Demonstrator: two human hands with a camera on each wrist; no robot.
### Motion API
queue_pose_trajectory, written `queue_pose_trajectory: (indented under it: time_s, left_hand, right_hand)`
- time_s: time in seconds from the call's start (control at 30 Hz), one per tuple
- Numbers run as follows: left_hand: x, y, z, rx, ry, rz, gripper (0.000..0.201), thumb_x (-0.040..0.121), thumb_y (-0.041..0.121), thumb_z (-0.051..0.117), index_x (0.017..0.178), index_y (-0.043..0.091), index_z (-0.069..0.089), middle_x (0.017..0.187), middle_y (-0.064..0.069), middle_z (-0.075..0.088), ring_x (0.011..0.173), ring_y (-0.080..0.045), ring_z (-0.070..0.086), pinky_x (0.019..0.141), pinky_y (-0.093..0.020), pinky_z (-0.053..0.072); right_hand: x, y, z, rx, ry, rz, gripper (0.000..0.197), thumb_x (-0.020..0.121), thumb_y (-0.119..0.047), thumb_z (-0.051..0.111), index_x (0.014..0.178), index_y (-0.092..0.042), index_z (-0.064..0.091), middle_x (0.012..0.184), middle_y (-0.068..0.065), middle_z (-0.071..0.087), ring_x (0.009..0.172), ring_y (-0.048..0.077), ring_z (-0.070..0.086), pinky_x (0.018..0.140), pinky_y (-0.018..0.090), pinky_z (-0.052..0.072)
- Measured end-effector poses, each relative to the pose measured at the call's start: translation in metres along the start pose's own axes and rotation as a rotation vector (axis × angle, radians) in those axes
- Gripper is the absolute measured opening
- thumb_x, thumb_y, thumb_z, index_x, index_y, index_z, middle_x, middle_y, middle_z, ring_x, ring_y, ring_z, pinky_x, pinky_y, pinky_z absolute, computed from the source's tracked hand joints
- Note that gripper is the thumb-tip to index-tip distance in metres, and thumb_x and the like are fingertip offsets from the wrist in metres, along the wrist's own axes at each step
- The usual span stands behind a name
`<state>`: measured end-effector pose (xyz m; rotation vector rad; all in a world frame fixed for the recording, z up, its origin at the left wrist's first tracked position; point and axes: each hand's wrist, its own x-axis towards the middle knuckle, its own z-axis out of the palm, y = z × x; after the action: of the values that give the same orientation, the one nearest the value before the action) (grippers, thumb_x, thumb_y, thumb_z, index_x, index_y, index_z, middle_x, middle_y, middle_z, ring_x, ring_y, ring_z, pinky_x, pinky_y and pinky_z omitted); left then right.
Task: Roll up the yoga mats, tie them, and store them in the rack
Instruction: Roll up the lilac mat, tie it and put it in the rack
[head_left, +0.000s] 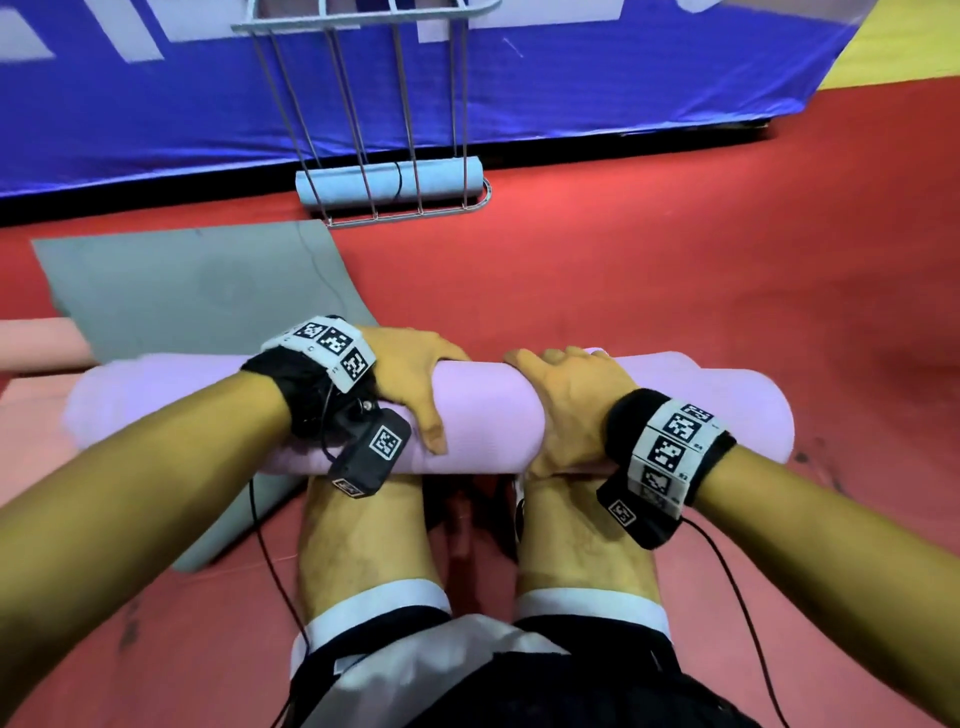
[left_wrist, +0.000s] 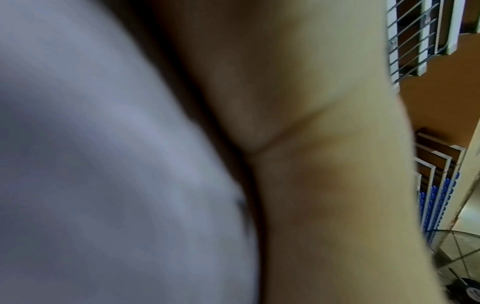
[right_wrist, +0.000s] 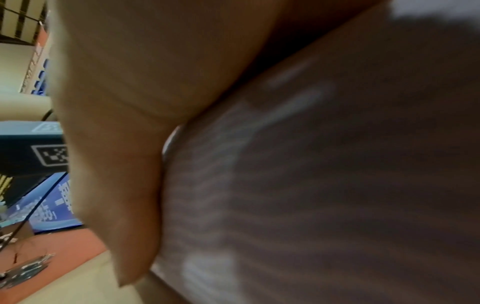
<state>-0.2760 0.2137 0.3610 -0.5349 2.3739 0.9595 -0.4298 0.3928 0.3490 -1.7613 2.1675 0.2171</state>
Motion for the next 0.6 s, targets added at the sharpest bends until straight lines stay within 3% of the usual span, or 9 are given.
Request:
queue_pose_trajectory:
  time_s: [0.1,0.17,0.3,0.4,0.5,0.6]
  left_hand:
    - [0.006,-0.001,-0.004,-0.028,-0.027,0.005,0.083,0.033,0.054,0.095,0.11,0.036,0.067,0.103,0.016,0.073,0.099,-0.011,0.07,0.093,-0.043,0.056]
    - [0.008,-0.005,-0.002,-0.045,-0.035,0.019,0.082,0.034,0.053,0.097,0.109,0.036,0.067,0.104,0.015,0.073,0.1,-0.011,0.07,0.093,-0.043,0.056]
    - [0.008,-0.006,-0.001,-0.101,-0.007,-0.004,0.083,0.036,0.054,0.096,0.111,0.035,0.067,0.106,0.015,0.072,0.101,-0.01,0.069,0.095,-0.042,0.055]
    - [0.006,0.001,-0.004,-0.071,0.128,-0.014,0.096,0.036,0.07,0.089,0.122,0.038,0.061,0.116,0.019,0.067,0.108,-0.009,0.064,0.099,-0.039,0.052]
    - [-0.001,0.015,0.003,0.165,0.153,-0.054,0.104,0.036,0.084,0.08,0.128,0.045,0.05,0.119,0.021,0.061,0.106,-0.011,0.061,0.096,-0.036,0.05]
    - [-0.003,0.024,0.027,0.533,0.274,-0.137,0.12,0.04,0.091,0.071,0.141,0.038,0.034,0.128,0.009,0.055,0.111,-0.022,0.06,0.09,-0.04,0.049]
  right_hand:
    - [-0.005,-0.003,0.009,-0.046,0.041,-0.025,0.135,0.048,-0.076,0.08,0.156,-0.032,0.012,0.154,0.0,0.036,0.136,0.027,0.042,0.116,0.06,0.027]
    - [-0.006,-0.006,0.015,-0.054,0.054,-0.022,0.137,0.048,-0.076,0.081,0.156,-0.029,0.011,0.155,-0.002,0.033,0.138,0.025,0.039,0.117,0.062,0.023]
    - [0.005,-0.008,0.009,-0.001,0.044,0.01,0.125,0.044,-0.068,0.082,0.147,-0.033,0.021,0.138,-0.006,0.047,0.126,0.025,0.049,0.112,0.058,0.032]
    - [0.013,-0.004,-0.004,0.029,-0.011,0.014,0.119,0.039,-0.066,0.083,0.142,-0.037,0.029,0.125,-0.008,0.052,0.117,0.023,0.054,0.103,0.049,0.042]
    - [0.025,0.002,-0.017,0.06,-0.08,0.022,0.108,0.033,-0.065,0.085,0.129,-0.041,0.04,0.112,-0.012,0.057,0.104,0.019,0.06,0.09,0.041,0.051]
    - [0.036,0.008,-0.024,0.093,-0.131,0.014,0.107,0.03,-0.068,0.086,0.124,-0.043,0.042,0.106,-0.017,0.061,0.098,0.018,0.062,0.087,0.039,0.054]
